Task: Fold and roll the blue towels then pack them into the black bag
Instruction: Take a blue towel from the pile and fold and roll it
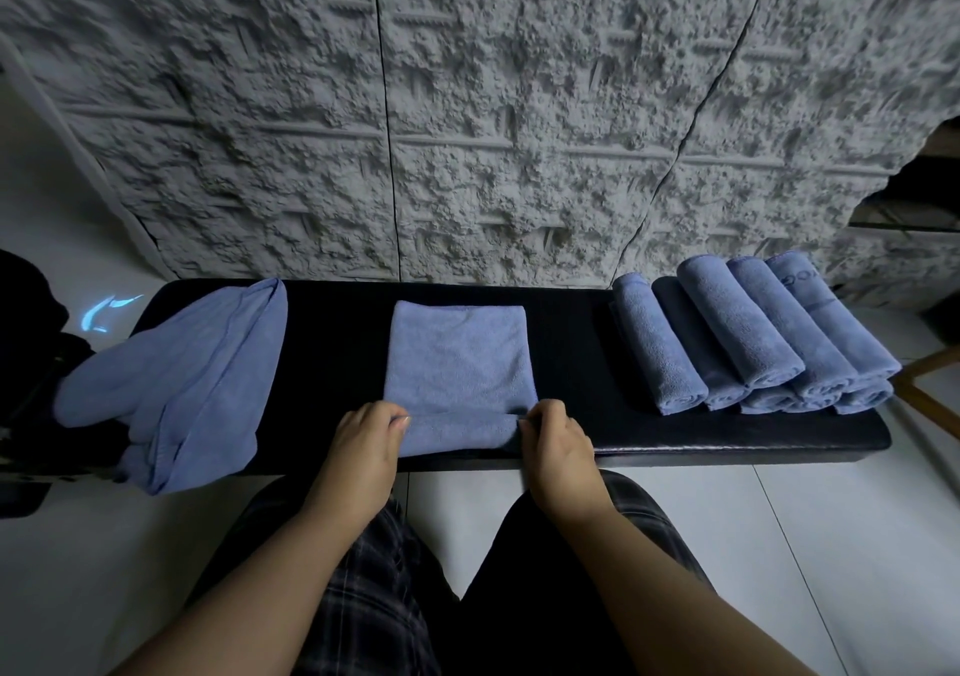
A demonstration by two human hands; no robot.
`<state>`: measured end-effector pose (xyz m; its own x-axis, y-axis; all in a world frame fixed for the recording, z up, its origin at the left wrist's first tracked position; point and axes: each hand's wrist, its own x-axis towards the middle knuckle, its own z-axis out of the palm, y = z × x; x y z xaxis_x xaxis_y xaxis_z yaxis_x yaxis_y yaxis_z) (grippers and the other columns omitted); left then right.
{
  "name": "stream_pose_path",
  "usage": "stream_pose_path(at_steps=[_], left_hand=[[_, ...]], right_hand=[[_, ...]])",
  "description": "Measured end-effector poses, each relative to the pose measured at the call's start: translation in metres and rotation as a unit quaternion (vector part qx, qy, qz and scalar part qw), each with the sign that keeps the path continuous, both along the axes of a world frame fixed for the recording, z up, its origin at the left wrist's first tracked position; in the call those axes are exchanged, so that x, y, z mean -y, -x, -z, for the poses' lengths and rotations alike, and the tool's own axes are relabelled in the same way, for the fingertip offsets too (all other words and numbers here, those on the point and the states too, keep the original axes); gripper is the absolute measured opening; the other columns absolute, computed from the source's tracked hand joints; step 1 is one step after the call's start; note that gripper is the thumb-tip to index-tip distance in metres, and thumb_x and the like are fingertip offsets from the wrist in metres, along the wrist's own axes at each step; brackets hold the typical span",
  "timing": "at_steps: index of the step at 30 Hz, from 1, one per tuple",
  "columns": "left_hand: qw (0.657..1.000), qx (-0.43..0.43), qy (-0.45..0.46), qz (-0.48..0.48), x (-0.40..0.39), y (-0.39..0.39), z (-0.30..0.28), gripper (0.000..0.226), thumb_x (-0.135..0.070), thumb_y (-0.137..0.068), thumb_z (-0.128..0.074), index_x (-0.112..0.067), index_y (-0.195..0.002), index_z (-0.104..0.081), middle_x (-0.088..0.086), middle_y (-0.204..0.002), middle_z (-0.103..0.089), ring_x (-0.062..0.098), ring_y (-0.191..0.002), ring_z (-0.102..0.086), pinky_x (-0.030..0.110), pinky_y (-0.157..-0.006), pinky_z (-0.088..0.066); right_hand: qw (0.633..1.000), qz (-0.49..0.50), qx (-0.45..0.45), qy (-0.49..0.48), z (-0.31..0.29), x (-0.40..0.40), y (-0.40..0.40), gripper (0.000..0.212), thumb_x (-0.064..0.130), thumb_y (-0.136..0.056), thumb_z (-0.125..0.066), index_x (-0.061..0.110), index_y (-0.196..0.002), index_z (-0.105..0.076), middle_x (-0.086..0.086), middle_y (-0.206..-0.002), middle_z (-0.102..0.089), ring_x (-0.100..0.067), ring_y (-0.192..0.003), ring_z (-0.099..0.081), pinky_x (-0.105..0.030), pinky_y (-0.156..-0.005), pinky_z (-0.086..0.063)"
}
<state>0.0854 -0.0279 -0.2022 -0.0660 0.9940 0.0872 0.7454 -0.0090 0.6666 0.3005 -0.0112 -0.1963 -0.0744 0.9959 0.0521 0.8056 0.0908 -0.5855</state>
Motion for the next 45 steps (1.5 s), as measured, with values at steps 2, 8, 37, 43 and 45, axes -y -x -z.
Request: stream_pose_path(at_steps=[2,8,37,43,45], left_hand=[[0.999,-0.020,-0.023,-0.017,0.000,0.000,-0.001,0.007,-0.009,-0.092,-0.053,-0.007,-0.093,-0.060,0.006,-0.094,-0.054,0.025,-0.087,-0.050,0.035,-0.076,-0.041],[0.986,-0.133,-0.091,0.043,0.003,0.004,-0.007,0.036,0.015,-0.067,-0.061,-0.018,-0.081,-0.055,-0.005,-0.092,-0.051,0.015,-0.084,-0.041,0.029,-0.066,-0.041],[0.995,0.086,0.028,0.031,-0.001,0.012,0.002,0.024,-0.013,-0.093,-0.052,-0.015,-0.117,-0.054,-0.006,-0.111,-0.052,0.013,-0.105,-0.048,0.024,-0.091,-0.037],[0.994,0.098,0.057,0.011,0.000,0.008,-0.004,0.024,-0.018,-0.097,-0.044,-0.014,-0.120,-0.049,-0.002,-0.109,-0.051,0.009,-0.098,-0.049,0.014,-0.076,-0.035],[0.993,0.096,0.071,0.000,0.001,0.007,-0.004,0.025,-0.021,-0.098,-0.041,-0.014,-0.122,-0.047,-0.001,-0.110,-0.049,0.011,-0.098,-0.048,0.020,-0.077,-0.035]], right_hand=[[0.999,0.017,0.014,-0.026,0.002,0.000,0.000,0.005,0.014,-0.096,-0.049,0.010,-0.093,-0.047,-0.004,-0.089,-0.050,-0.025,-0.077,-0.043,-0.037,-0.071,-0.033],[0.974,-0.063,0.128,-0.175,0.003,0.001,-0.001,0.027,-0.001,-0.067,-0.047,0.018,-0.086,-0.047,-0.001,-0.084,-0.049,-0.017,-0.076,-0.034,-0.029,-0.063,-0.039],[0.999,-0.043,-0.001,-0.019,0.004,-0.002,-0.012,0.029,0.014,-0.096,-0.045,0.017,-0.124,-0.054,0.004,-0.125,-0.047,-0.008,-0.099,-0.035,-0.025,-0.084,-0.027],[0.997,-0.035,-0.066,0.029,-0.002,-0.001,-0.010,0.027,0.011,-0.094,-0.046,0.012,-0.121,-0.051,0.007,-0.108,-0.047,-0.009,-0.099,-0.037,-0.009,-0.082,-0.026],[0.995,-0.029,-0.080,0.047,-0.005,-0.001,-0.009,0.024,0.014,-0.094,-0.046,0.013,-0.117,-0.051,0.009,-0.104,-0.045,-0.011,-0.101,-0.040,-0.014,-0.082,-0.028]])
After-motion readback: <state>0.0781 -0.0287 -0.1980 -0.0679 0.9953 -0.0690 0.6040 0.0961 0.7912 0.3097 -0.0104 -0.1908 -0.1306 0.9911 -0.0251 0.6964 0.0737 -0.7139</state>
